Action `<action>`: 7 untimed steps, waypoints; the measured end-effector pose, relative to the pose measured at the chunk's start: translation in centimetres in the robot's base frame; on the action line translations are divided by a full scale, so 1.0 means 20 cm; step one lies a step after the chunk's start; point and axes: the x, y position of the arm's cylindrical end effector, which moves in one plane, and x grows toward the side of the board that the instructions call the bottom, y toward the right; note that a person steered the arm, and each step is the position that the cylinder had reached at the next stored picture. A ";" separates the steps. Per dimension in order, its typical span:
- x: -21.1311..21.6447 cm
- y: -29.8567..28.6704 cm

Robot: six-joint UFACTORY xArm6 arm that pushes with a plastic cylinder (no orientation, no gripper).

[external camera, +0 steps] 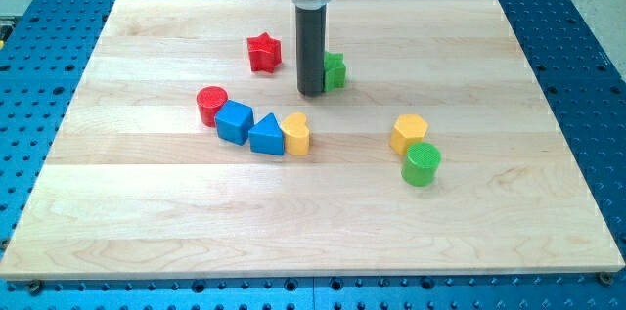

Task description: Move the yellow heart and green star diagonal to each other

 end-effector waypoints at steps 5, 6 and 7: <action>-0.07 0.19; -0.04 0.19; 0.16 0.19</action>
